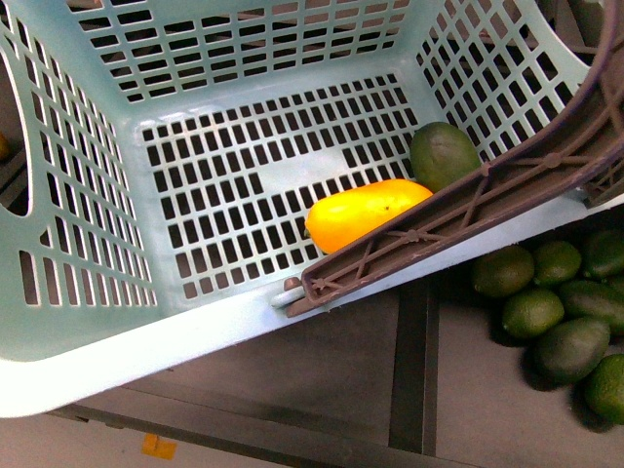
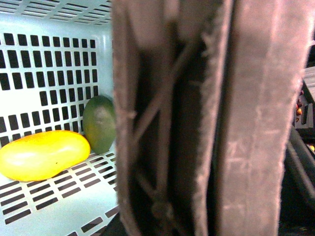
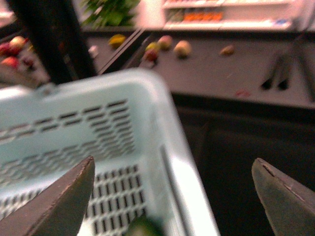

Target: Pick mango and avocado into basket

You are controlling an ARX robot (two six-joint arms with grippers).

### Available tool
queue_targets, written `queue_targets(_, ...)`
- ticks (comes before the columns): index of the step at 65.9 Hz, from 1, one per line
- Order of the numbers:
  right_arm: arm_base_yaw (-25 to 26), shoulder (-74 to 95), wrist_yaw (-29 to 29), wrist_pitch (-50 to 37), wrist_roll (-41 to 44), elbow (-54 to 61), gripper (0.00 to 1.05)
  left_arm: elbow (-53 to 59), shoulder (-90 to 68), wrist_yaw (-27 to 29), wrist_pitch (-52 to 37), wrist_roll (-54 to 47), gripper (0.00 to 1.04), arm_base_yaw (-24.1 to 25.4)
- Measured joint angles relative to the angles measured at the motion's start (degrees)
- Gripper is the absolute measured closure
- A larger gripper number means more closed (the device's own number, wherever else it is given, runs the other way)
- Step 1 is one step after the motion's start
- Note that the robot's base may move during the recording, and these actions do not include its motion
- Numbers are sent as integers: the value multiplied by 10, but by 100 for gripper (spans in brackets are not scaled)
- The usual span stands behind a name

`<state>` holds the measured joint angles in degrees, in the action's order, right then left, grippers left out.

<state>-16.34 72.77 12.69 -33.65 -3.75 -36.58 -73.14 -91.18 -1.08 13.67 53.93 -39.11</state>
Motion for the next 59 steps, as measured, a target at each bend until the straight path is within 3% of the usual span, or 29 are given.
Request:
queue_targets(8,21,-36,10,-68,21,73,38,0,0,-4,0,0,91,-1)
queue_targets(32,83,-161,-51,-90,34,230,102,0,0,-3,0,0,91,-1)
queue_targets(50,113,-250,-79,-61,36,291,103,0,0,-3,0,0,91,-1)
queue_targets(53,132,-267,-112,-51,36,299,103,0,0,-3,0,0,91,-1)
queue_targets(59,158,-297,-122,-34,36,313,103,0,0,-3,0,0,91,-1)
